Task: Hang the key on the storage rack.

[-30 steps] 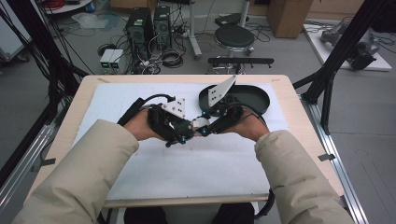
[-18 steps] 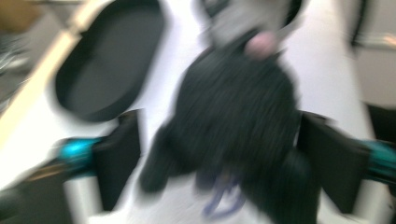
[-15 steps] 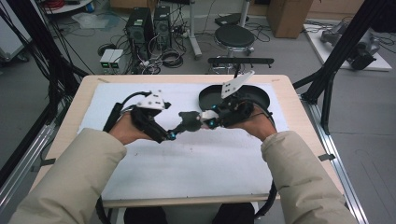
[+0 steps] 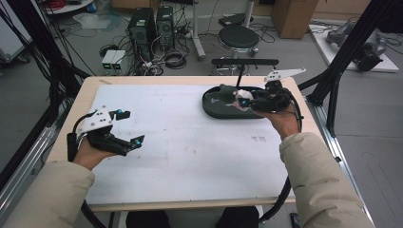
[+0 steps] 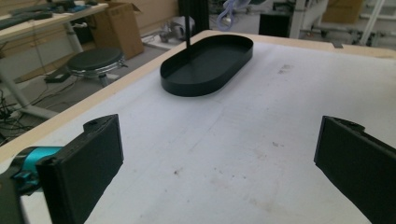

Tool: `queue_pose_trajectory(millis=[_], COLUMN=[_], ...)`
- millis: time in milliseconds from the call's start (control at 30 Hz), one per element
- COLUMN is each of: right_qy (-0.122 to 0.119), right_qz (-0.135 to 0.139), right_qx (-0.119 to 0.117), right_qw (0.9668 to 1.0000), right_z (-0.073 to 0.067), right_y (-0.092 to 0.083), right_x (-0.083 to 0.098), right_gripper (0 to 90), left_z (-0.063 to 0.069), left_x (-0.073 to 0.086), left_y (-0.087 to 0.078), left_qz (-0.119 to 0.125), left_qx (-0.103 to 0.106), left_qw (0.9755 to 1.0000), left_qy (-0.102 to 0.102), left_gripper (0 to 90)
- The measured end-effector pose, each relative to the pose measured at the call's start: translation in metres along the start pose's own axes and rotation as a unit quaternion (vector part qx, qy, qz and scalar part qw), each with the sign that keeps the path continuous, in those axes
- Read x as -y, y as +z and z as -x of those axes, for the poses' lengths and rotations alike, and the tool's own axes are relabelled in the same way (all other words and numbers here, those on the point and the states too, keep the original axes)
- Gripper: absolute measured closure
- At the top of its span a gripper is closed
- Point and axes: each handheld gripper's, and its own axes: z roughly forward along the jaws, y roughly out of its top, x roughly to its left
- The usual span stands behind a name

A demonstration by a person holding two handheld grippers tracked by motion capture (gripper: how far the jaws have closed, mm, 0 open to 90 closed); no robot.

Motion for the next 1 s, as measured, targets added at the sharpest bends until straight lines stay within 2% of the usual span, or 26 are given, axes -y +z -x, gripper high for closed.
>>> queue_pose_trajectory(millis=[33, 67, 133, 167, 200, 233, 267, 300, 400, 500, 600, 700, 733, 767, 833, 967, 1000], right_qy=[0.016, 0.016, 0.031, 0.047, 0.047, 0.058, 0.064, 0.064, 0.086, 0.102, 0.105, 0.112, 0.114, 0.114, 0.118, 0.119, 0.121], right_qz=[0.007, 0.007, 0.013, 0.017, 0.017, 0.025, 0.03, 0.03, 0.045, 0.055, 0.06, 0.066, 0.068, 0.068, 0.068, 0.066, 0.067], right_qx=[0.023, 0.023, 0.045, 0.066, 0.066, 0.09, 0.1, 0.1, 0.127, 0.147, 0.16, 0.179, 0.191, 0.191, 0.208, 0.222, 0.235], right_qw=[0.9996, 0.9996, 0.9984, 0.9966, 0.9966, 0.9939, 0.9925, 0.9925, 0.9872, 0.9822, 0.9797, 0.9751, 0.9726, 0.9726, 0.9686, 0.9655, 0.962], right_z=[0.006, 0.006, 0.011, 0.016, 0.016, 0.021, 0.024, 0.024, 0.031, 0.039, 0.043, 0.046, 0.048, 0.048, 0.051, 0.054, 0.055], right_y=[-0.005, -0.005, -0.008, -0.013, -0.013, -0.017, -0.019, -0.019, -0.025, -0.029, -0.031, -0.033, -0.034, -0.034, -0.034, -0.036, -0.037], right_x=[0.001, 0.001, 0.002, 0.004, 0.004, 0.005, 0.006, 0.006, 0.008, 0.009, 0.008, 0.007, 0.006, 0.006, 0.004, 0.003, 0.003], right_gripper=[58.0, 58.0, 58.0, 58.0, 58.0, 58.0, 58.0, 58.0, 58.0, 58.0, 58.0, 58.0, 58.0, 58.0, 58.0, 58.0, 58.0], left_z=[0.0, 0.0, 0.0, 0.001, 0.001, 0.002, 0.003, 0.004, 0.006, 0.009, 0.011, 0.011, 0.011, 0.01, 0.01, 0.01, 0.01], left_x=[0.005, 0.011, 0.022, 0.028, 0.034, 0.039, 0.044, 0.049, 0.063, 0.075, 0.086, 0.094, 0.096, 0.098, 0.102, 0.107, 0.108], left_y=[-0.003, -0.005, -0.01, -0.013, -0.015, -0.018, -0.021, -0.023, -0.031, -0.035, -0.037, -0.04, -0.04, -0.041, -0.041, -0.041, -0.041], left_qz=[0.002, 0.006, 0.013, 0.02, 0.028, 0.037, 0.049, 0.061, 0.083, 0.083, 0.077, 0.084, 0.09, 0.095, 0.1, 0.101, 0.101], left_qx=[-0.005, -0.009, -0.02, -0.025, -0.03, -0.032, -0.032, -0.037, -0.053, -0.066, -0.076, -0.089, -0.092, -0.095, -0.101, -0.111, -0.111], left_qw=[1.0, 0.9999, 0.9995, 0.9993, 0.9988, 0.9983, 0.9975, 0.9965, 0.9939, 0.9931, 0.9928, 0.9906, 0.9894, 0.9887, 0.9874, 0.9863, 0.9861], left_qy=[-0.005, -0.012, -0.019, -0.021, -0.027, -0.031, -0.039, -0.043, -0.05, -0.05, -0.052, -0.061, -0.066, -0.066, -0.069, -0.069, -0.07], left_gripper=[1.7, 1.7, 1.7, 1.7, 1.7, 1.7, 1.7, 1.7, 1.7, 1.7, 1.7, 1.7, 1.7, 1.7, 1.7, 1.7, 1.7])
